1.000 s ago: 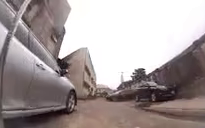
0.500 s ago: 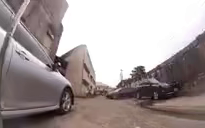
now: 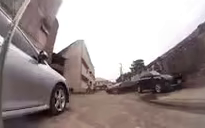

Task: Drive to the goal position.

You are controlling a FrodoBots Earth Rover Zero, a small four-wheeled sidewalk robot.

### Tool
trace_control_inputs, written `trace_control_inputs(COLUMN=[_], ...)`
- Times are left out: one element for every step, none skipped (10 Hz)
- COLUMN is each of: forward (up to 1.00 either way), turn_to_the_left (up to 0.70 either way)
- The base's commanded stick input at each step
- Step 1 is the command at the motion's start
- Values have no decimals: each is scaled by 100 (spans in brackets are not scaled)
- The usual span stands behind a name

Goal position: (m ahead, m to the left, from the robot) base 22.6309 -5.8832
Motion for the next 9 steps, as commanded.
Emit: trace_control_inputs(forward=[84, 84, 84, 84, 84, 84, 84, 84, 84], turn_to_the_left=[3, 3, 3, 3, 3, 3, 3, 3, 3])
